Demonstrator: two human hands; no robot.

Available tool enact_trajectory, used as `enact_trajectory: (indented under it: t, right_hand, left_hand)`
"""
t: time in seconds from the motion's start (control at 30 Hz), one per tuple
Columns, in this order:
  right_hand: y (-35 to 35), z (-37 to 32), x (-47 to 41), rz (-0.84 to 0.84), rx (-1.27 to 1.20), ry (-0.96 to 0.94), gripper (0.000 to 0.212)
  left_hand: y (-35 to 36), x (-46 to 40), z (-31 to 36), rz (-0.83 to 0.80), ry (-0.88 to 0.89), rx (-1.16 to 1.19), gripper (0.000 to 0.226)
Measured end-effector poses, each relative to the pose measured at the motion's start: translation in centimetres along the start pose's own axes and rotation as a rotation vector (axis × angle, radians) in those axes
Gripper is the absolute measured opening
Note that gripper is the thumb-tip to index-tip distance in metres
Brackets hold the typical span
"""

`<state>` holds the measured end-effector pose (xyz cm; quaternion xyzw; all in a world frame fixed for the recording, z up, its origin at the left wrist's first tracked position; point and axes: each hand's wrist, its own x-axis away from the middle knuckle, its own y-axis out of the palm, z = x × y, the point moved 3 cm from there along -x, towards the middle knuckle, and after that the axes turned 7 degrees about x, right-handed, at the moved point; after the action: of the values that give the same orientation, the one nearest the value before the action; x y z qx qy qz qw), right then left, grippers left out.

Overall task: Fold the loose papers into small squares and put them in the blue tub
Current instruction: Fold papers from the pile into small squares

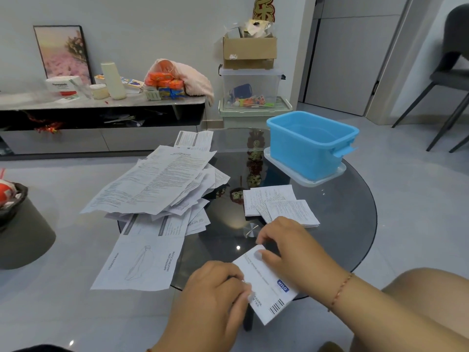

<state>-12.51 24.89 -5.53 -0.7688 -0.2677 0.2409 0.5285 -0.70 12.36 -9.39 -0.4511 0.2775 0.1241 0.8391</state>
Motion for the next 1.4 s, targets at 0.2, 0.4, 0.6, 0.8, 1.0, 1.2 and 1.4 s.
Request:
enact_trajectory:
  t: [0.2,0.4,0.6,0.8,1.0,1.2,1.4]
  right_hand:
    - [0.0,-0.4,-0.6,-0.018,-0.051,0.009,0.011]
    - [0.2,-0.6,0.0,0.000,-0.241,0.015,0.012]
    - [0.1,-0.7,0.6,0.030,-0.270,0.023,0.008]
    - [0.4,-1.3,0.9,-0.039,-0.119,0.021,0.014]
    - [0.6,-1.7,0.4,-0.035,-0.120,0.044,0.011]
    - [1.0,-1.1,0.4,-0.030,-0.276,0.114,0.016]
    - [1.0,-0.7,0.5,0.051,-0.411,0.152,0.012]
  left_hand:
    - [-0.4,-1.4,0.0,-0.007,-0.354,-0.020,0.025]
    - [-1.1,-2.6,-0.2,-0.063,-0.483,0.036,0.008]
    - [-1.2,-2.7,-0.1,-0.094,-0.505,0.029,0.019]
    - [-1.5,-2.6,0.7,-0.119,-0.515,-0.078,0.014]
    - [-1.5,-2.8,0.7,-0.143,-0.601,-0.119,0.014]
    - [-1.3,-2.9,0.2,-0.174,-0.590,-0.105,0.011]
    - [-1.6,-2.6,0.5,-0.136,-0.517,-0.033,0.018]
